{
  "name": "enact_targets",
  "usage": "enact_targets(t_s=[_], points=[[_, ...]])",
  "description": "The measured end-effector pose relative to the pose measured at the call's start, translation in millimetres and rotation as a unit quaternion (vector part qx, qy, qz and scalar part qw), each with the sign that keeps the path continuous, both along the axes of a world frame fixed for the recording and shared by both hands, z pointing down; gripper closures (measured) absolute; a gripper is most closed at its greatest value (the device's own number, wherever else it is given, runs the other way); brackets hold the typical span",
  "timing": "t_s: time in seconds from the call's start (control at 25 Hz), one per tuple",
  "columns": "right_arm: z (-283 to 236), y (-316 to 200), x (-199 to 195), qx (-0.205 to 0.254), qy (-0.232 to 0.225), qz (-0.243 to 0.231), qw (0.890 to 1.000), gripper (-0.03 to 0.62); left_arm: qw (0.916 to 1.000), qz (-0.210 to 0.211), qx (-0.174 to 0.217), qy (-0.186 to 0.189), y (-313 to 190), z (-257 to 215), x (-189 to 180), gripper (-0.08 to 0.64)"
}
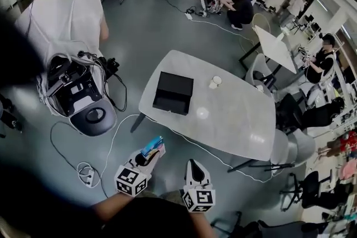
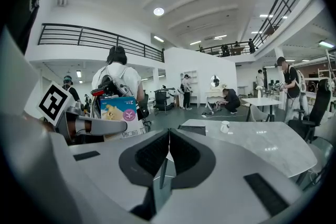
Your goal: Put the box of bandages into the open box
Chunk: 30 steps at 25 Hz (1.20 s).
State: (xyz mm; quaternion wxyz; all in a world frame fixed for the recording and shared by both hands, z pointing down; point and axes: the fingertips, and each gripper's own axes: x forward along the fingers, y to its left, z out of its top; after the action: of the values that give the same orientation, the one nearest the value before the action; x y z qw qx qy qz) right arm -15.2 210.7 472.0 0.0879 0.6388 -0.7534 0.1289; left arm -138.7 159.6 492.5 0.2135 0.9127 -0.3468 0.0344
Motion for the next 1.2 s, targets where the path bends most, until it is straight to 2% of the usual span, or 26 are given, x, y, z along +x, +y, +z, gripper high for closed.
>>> enact_targets(t_s=[0.2,0.52,0.84,1.04,1.2], points=[[14,-21,-8,-0.015,0.008,0.003,1.000,0.580,0.9999,0.001,-0.005,0.014,-31,10,-7,0.479],[30,-73,12,-0.004,-0.014,-0.004,1.000,0.580,0.9999,0.008,-0.015,0.002,-71,32,29,0.479],[52,-172,46,-0.011,-0.045,-0.013,0.999,0.580,0.9995,-0.004,-0.030,-0.008,-167,48,66,0.479],[52,-246,76,-0.012,-0.053,-0.024,0.998,0.580,0.9991,0.015,-0.025,-0.031,-236,53,99,0.479],[60,-296,107,-0.021,-0.056,-0.025,0.998,0.580,0.9979,0.007,-0.057,-0.029,-278,67,118,0.479]])
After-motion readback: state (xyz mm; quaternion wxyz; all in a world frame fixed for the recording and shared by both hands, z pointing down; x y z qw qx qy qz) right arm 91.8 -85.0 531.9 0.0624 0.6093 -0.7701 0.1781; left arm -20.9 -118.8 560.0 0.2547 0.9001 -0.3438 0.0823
